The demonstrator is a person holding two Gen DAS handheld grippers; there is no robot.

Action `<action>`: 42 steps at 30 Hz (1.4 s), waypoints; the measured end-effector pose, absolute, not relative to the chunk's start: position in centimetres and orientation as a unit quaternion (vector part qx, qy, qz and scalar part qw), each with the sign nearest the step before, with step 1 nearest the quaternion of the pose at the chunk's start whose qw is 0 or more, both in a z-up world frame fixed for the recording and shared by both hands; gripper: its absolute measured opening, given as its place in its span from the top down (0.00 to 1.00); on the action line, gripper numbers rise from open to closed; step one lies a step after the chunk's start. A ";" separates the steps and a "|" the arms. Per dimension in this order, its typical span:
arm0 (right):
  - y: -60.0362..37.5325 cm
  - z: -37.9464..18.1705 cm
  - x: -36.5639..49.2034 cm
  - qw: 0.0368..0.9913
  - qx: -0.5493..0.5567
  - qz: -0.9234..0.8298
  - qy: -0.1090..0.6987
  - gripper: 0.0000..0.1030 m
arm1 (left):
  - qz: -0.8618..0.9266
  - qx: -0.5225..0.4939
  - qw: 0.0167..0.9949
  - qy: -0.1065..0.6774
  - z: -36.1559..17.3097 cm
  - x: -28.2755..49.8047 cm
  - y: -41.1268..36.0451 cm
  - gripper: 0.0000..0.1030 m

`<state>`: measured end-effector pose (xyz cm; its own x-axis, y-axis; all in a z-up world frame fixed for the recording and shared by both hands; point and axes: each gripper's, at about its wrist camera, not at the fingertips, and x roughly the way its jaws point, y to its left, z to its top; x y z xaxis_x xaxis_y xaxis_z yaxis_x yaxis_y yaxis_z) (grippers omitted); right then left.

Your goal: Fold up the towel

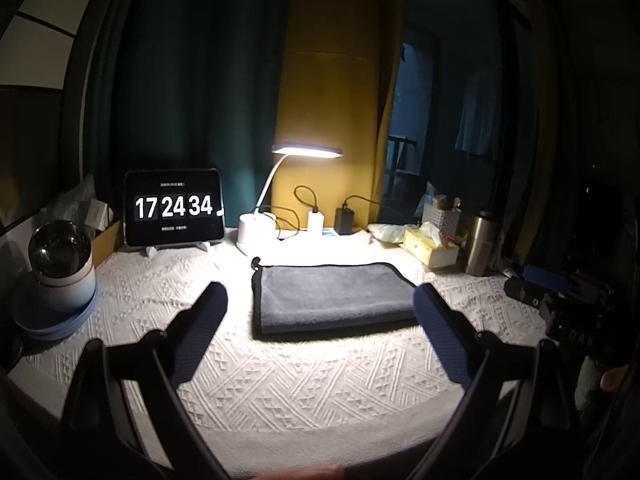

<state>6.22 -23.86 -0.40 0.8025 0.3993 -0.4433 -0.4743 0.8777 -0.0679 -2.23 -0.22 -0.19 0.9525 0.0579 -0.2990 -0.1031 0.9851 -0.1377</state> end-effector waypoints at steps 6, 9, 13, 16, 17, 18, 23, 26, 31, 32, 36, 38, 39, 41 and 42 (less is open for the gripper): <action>-24.0 -0.4 6.3 0.945 -0.088 0.230 0.213 0.54 | 0.041 -0.077 0.985 0.149 -0.3 -2.3 -0.2 0.08; -24.1 -0.3 6.4 0.946 -0.087 0.230 0.213 0.54 | 0.041 -0.077 0.985 0.149 -0.3 -2.3 -0.2 0.08; -24.1 -0.3 6.5 0.946 -0.087 0.230 0.213 0.54 | 0.039 -0.077 0.985 0.150 -0.2 -2.3 -0.3 0.08; -24.3 -0.1 6.5 0.946 -0.086 0.229 0.213 0.54 | 0.038 -0.078 0.985 0.150 -0.2 -2.2 -0.4 0.08; -24.3 -0.1 6.5 0.946 -0.086 0.229 0.213 0.54 | 0.038 -0.078 0.985 0.150 -0.2 -2.2 -0.4 0.08; -24.3 -0.1 6.5 0.946 -0.086 0.229 0.213 0.54 | 0.038 -0.078 0.985 0.150 -0.2 -2.1 -0.4 0.08; -24.3 -0.2 6.5 0.946 -0.086 0.229 0.213 0.54 | 0.038 -0.078 0.985 0.150 -0.2 -2.1 -0.4 0.08; -24.3 -0.2 6.5 0.946 -0.086 0.229 0.213 0.54 | 0.037 -0.078 0.985 0.150 -0.2 -2.1 -0.6 0.08; -24.3 -0.2 6.5 0.946 -0.086 0.229 0.213 0.54 | 0.037 -0.079 0.985 0.150 -0.2 -2.1 -0.6 0.08; -24.3 -0.2 6.5 0.946 -0.086 0.229 0.213 0.54 | 0.037 -0.079 0.985 0.150 -0.2 -2.1 -0.7 0.08; -24.3 -0.2 6.5 0.946 -0.085 0.229 0.213 0.54 | 0.038 -0.079 0.985 0.150 -0.1 -2.1 -0.7 0.08; -24.3 -0.2 6.5 0.946 -0.086 0.229 0.213 0.54 | 0.037 -0.079 0.985 0.150 -0.2 -2.1 -0.6 0.08; -24.4 -0.2 6.5 0.946 -0.086 0.229 0.213 0.54 | 0.038 -0.079 0.985 0.150 -0.1 -2.1 -0.6 0.08; -24.3 -0.2 6.5 0.946 -0.086 0.229 0.213 0.54 | 0.037 -0.080 0.985 0.150 -0.1 -2.1 -0.6 0.08; -24.4 -0.2 6.5 0.946 -0.086 0.229 0.213 0.54 | 0.037 -0.079 0.985 0.149 -0.2 -2.1 -0.7 0.08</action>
